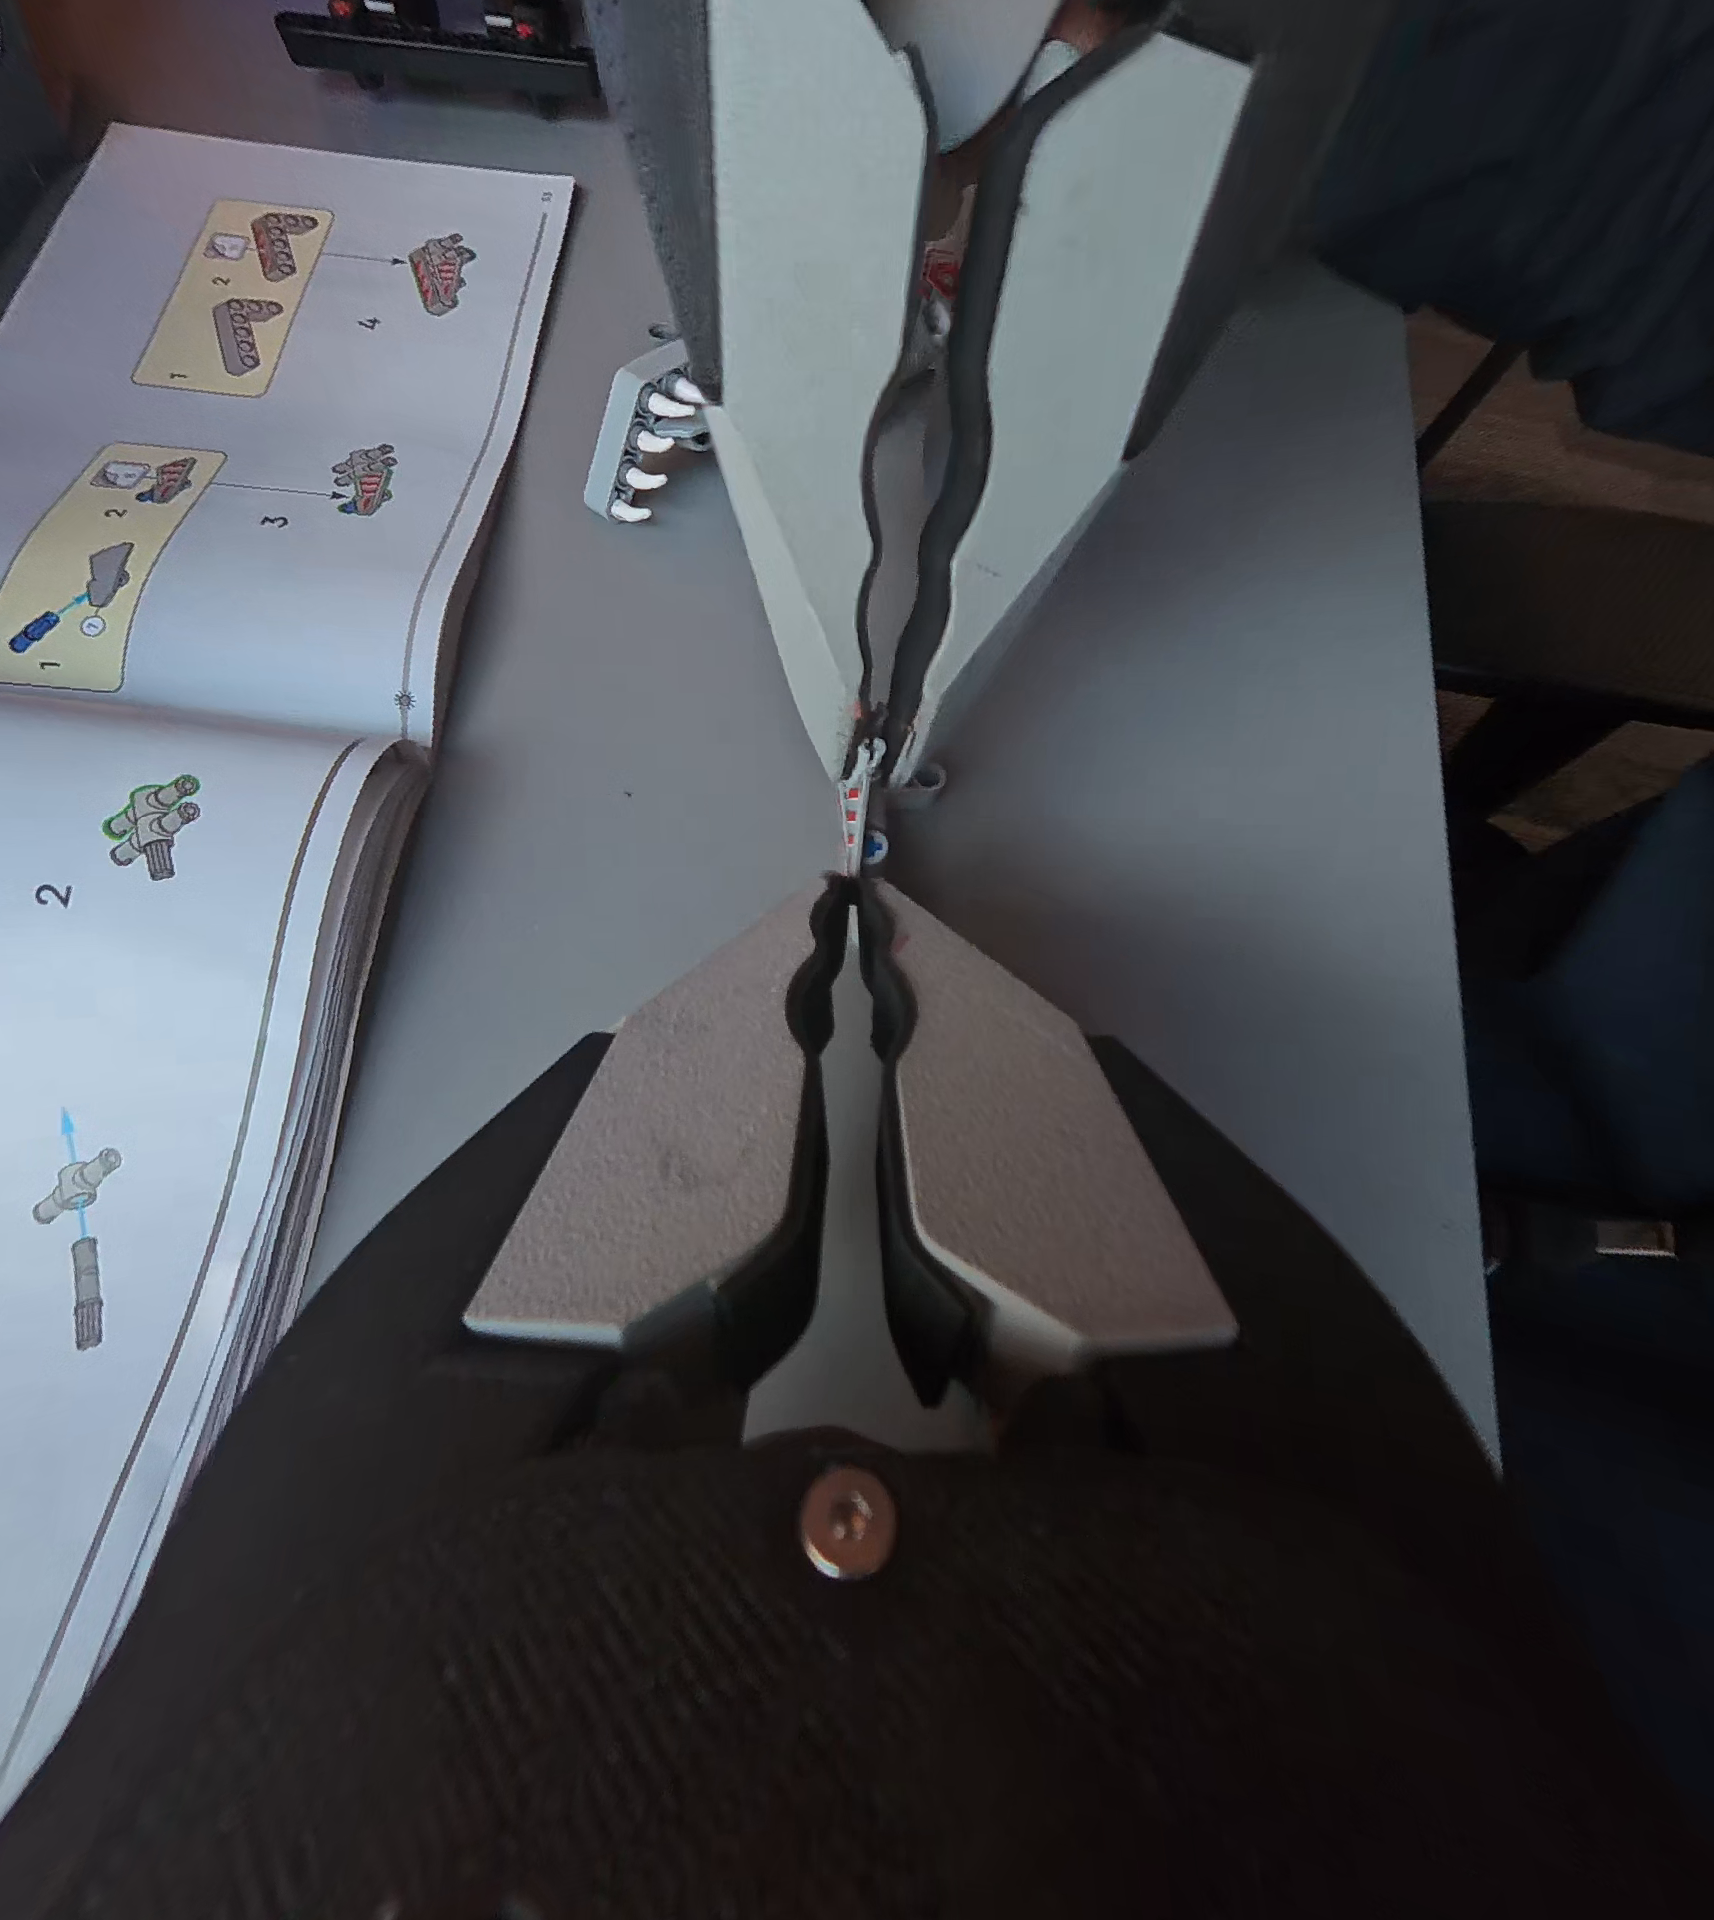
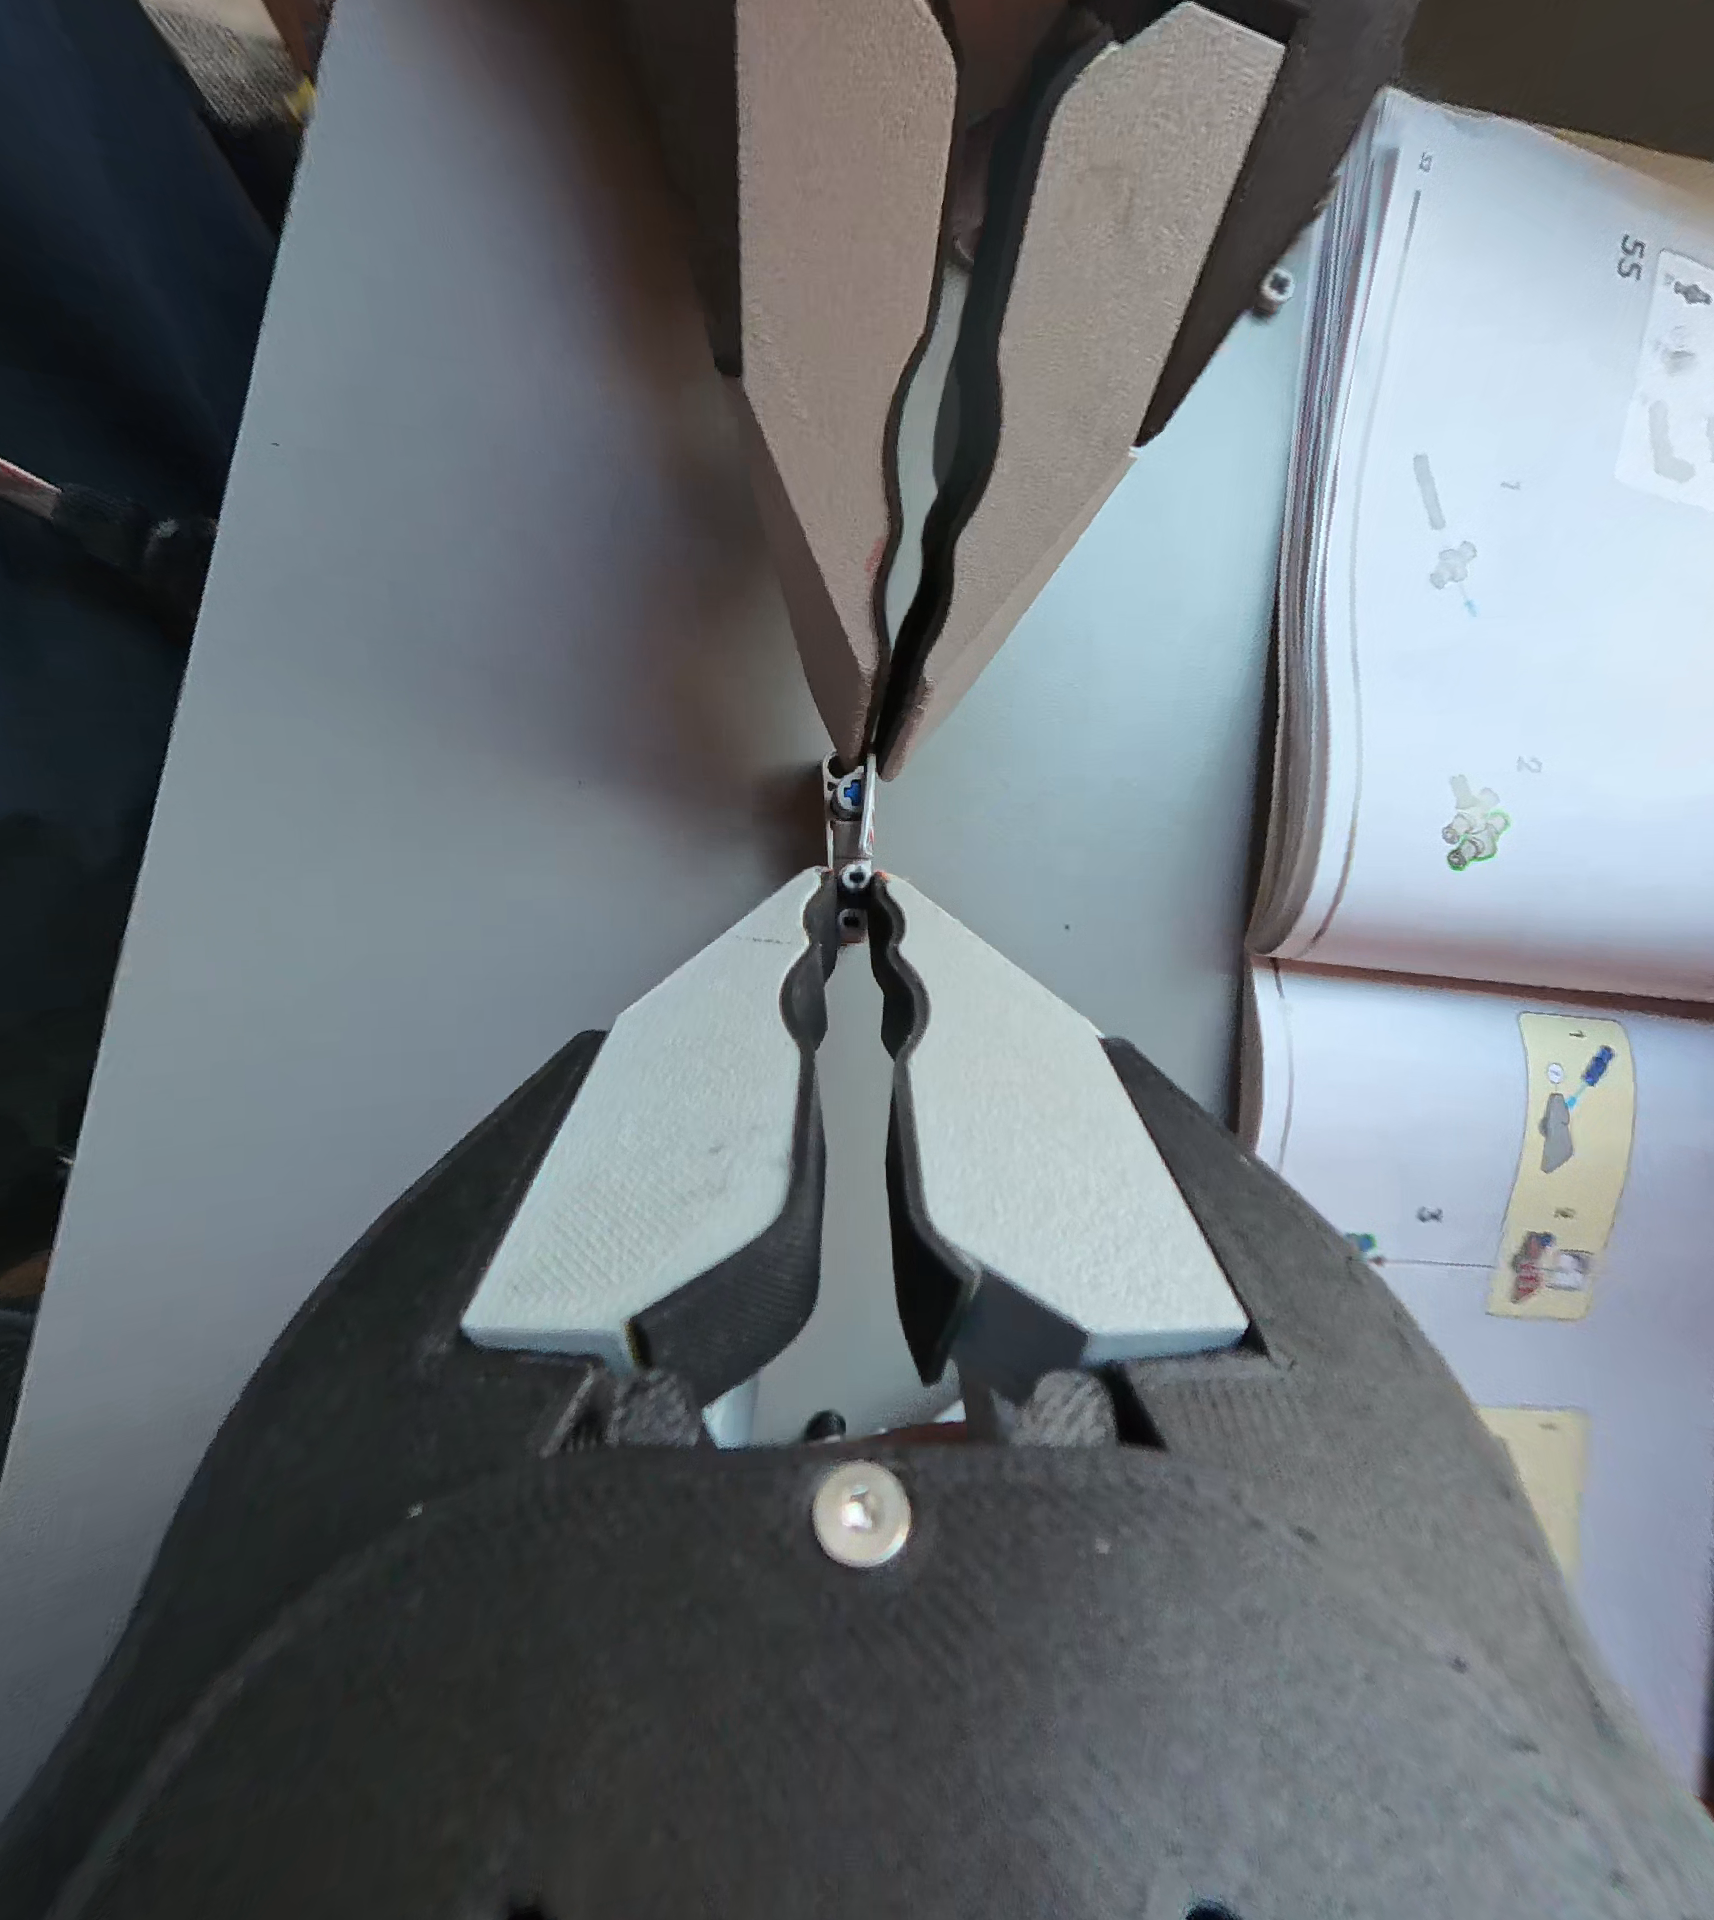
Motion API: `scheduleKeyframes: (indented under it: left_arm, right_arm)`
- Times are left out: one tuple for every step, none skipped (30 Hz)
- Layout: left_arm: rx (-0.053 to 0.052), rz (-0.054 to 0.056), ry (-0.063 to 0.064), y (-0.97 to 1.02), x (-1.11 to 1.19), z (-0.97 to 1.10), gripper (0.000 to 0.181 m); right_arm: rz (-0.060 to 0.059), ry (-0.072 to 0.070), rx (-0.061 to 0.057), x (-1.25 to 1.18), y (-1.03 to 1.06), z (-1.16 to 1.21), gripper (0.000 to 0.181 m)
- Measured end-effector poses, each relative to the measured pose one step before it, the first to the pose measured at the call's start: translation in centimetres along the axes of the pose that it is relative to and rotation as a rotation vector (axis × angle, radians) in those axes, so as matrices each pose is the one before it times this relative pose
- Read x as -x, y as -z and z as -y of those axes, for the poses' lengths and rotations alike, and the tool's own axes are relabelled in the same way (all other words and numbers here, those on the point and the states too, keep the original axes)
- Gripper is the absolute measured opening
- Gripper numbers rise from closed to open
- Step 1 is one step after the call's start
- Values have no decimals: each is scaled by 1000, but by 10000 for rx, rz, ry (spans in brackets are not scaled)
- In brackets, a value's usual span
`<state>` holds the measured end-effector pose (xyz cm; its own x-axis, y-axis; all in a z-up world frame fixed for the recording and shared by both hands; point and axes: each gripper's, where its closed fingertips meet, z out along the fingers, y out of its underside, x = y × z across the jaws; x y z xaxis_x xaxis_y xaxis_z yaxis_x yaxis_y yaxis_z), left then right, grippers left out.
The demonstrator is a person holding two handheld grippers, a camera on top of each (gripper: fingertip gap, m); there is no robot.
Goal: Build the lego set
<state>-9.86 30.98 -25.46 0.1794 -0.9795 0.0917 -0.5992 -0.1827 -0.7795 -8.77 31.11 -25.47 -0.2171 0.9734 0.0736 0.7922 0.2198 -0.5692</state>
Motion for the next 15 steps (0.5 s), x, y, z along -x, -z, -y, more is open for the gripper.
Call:
scheduleKeyframes:
  left_arm:
    - [-5, 52, 5, -25, 67, 11, 0]
    - [-13, 55, 44, -50, 80, 41, 0]
    - [-8, 49, 31, -62, 66, 45, 0]
    - [7, 36, -4, -42, 29, 37, 0]
    - [13, 46, -8, -36, 26, 26, 0]
    - [7, 52, -10, -33, 47, 30, 0]
    - [8, 53, -20, -15, 49, 14, 0]
    - [1, 47, -27, -20, 59, 13, 0]
    - [4, 50, -3, 2, 81, -4, 0]
    - [-2, 33, 11, 17, 85, -8, 0]
    - [-20, -14, 21, 32, 14, 21, 0]
    - [-22, -25, 27, 30, -5, 24, 0]
    - [-27, 6, 6, 45, 12, 39, 0]
    - [-19, 24, -17, 16, 26, 40, 0]
    - [-6, 1, -37, 15, -45, 25, 0]
  right_arm:
    - [261, -241, -262, -45, 42, -8, 3]
    - [189, -202, -188, -93, 47, -33, 3]
    - [128, -151, -134, -87, 56, -42, 3]
    - [121, -132, -98, -35, 40, -25, 3]
    - [103, -132, -58, -34, 30, -25, 3]
    - [60, -99, -22, -47, 37, -19, 2]
    - [5, -28, 2, -41, 20, -4, 3]
    - [-60, 46, 14, -56, 24, 6, 3]
    - [-105, 84, 12, -67, 36, 52, 3]
    - [-90, 70, 6, -37, 48, 75, 3]
    - [-42, 35, -7, -3, 54, 78, 2]
    - [-22, 16, -21, -7, 48, 63, 2]
    - [-28, 15, -25, -32, 45, 38, 2]
    - [-14, 17, -20, 5, 23, 14, 2]
    - [4, 14, -2, 41, 5, -21, 2]
